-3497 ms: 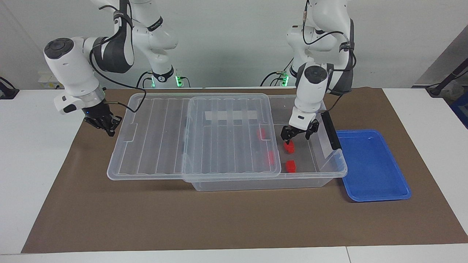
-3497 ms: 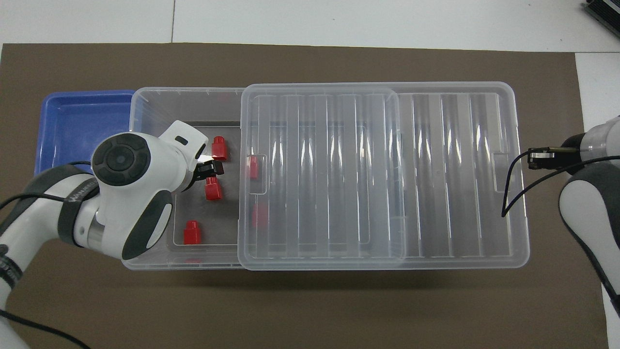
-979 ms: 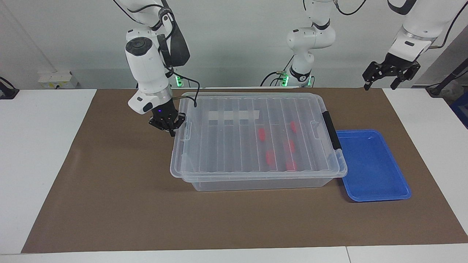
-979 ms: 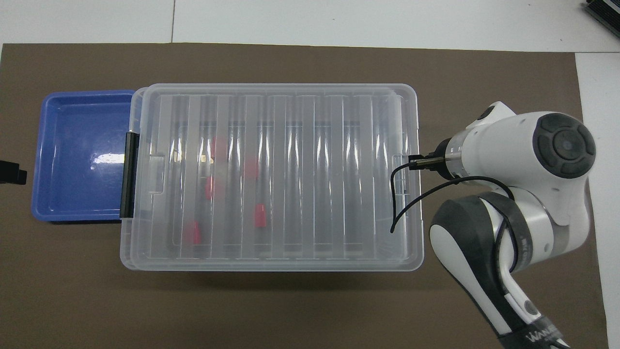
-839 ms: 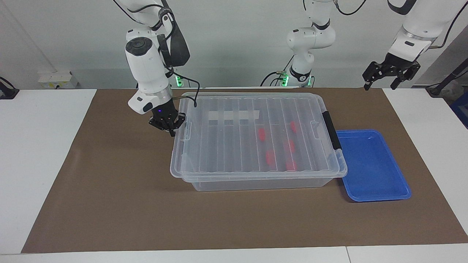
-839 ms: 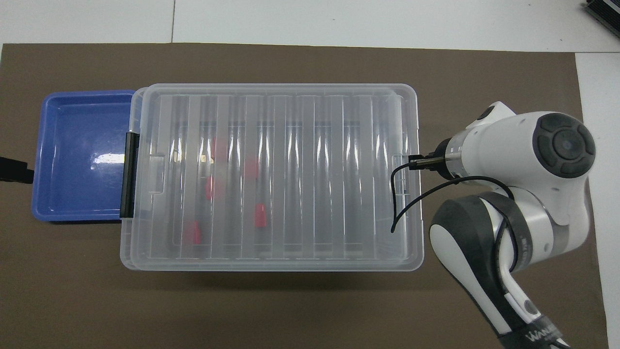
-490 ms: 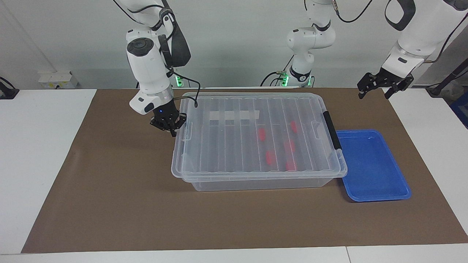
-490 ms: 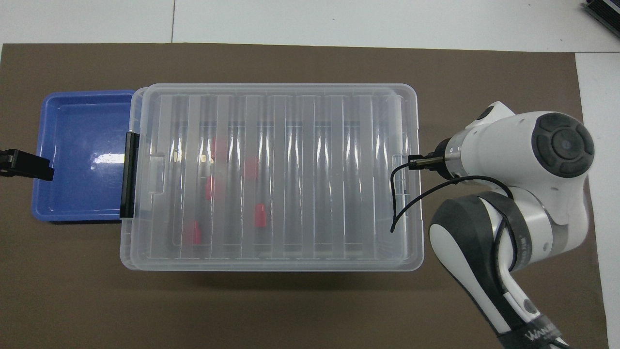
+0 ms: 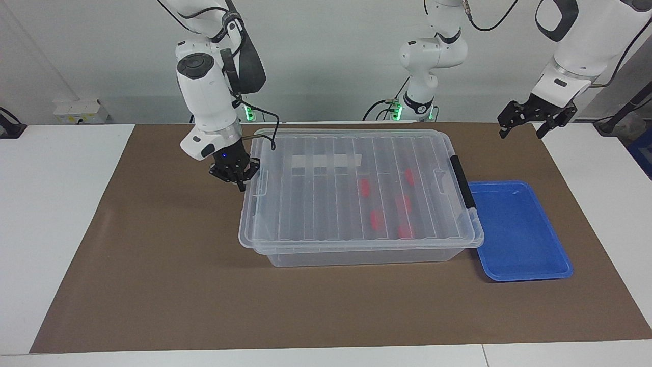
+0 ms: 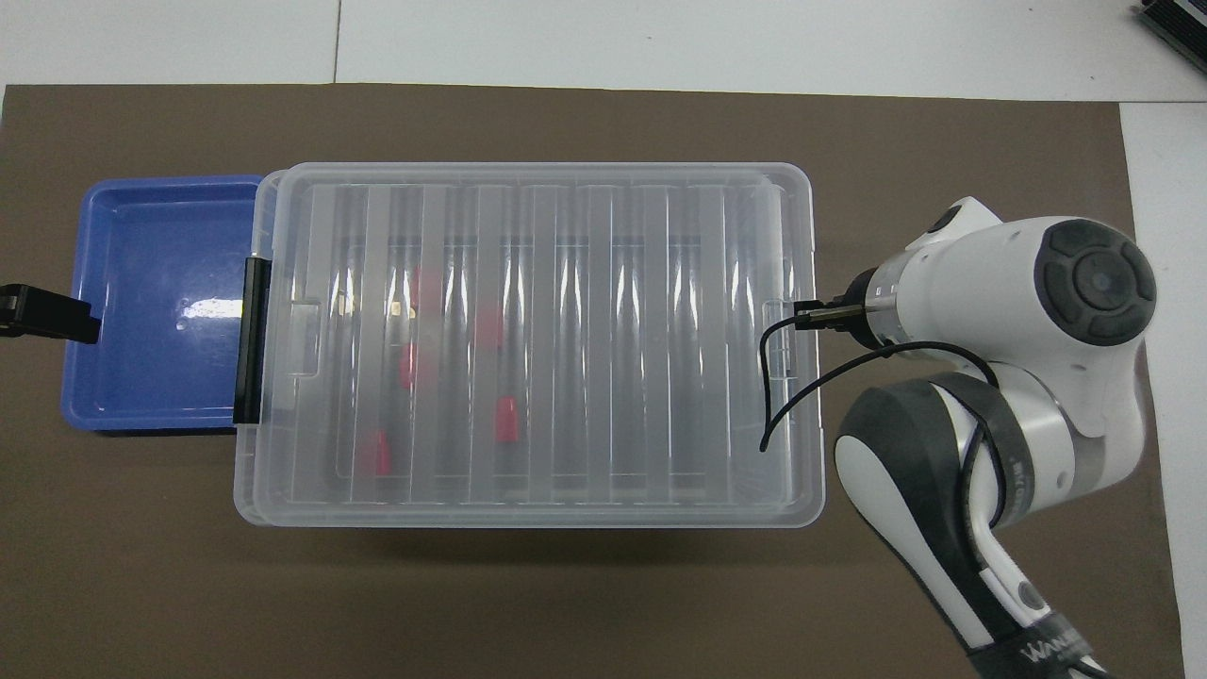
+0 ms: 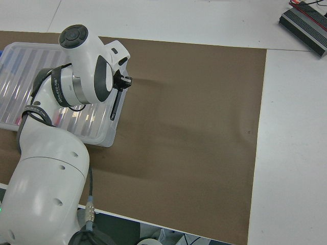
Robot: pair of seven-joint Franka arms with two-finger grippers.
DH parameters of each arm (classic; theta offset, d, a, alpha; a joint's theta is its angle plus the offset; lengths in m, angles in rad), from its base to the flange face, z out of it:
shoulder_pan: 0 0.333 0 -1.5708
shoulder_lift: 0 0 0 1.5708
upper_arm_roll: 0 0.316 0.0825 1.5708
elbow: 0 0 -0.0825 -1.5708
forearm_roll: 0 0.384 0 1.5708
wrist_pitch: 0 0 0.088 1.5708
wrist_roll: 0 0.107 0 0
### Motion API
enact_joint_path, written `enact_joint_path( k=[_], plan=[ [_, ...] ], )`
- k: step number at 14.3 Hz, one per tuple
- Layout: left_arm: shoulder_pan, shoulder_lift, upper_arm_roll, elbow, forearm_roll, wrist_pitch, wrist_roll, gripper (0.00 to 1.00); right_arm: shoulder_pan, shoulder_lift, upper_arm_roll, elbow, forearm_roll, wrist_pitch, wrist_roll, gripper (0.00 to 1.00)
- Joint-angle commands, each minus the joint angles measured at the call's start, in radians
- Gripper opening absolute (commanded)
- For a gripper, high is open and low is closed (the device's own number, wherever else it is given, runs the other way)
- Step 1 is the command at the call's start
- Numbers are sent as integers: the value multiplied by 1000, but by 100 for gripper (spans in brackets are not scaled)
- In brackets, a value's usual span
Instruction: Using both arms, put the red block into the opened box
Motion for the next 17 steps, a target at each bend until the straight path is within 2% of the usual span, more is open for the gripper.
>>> enact_joint_path(
  k=[1, 5, 7, 10, 12, 13, 14, 15, 17],
  plan=[
    [-30, -6, 9, -4, -12, 24, 9, 100, 14, 8, 3, 3, 20, 30, -8, 0],
    [-38, 44, 9, 16, -10, 60, 7, 100, 14, 8, 2, 3, 20, 45, -18, 0],
    [-44, 158, 15, 70, -9, 33, 7, 100, 8, 7, 2, 6, 20, 47, -17, 0],
    [-99, 140, 34, 79, -2, -2, 3, 100, 0, -10, -6, 12, 18, 28, -5, 0],
    [-130, 114, 70, 78, -4, -7, 4, 100, -44, -24, -9, 11, 16, 13, 4, 0],
    [-130, 112, 72, 78, -4, -13, 7, 100, -64, -37, -9, 8, 13, -7, 9, 10],
    [-130, 104, 64, 76, -4, -2, 3, 100, -87, -48, -9, 8, 6, -33, 12, 42],
    [-132, 80, 60, 67, -4, 1, 6, 100, -116, -68, -9, 8, 4, -51, 12, 99],
    [-130, 69, 58, 50, -4, -1, 3, 100, -153, -97, -12, 18, 0, -119, 11, 100]
  ],
)
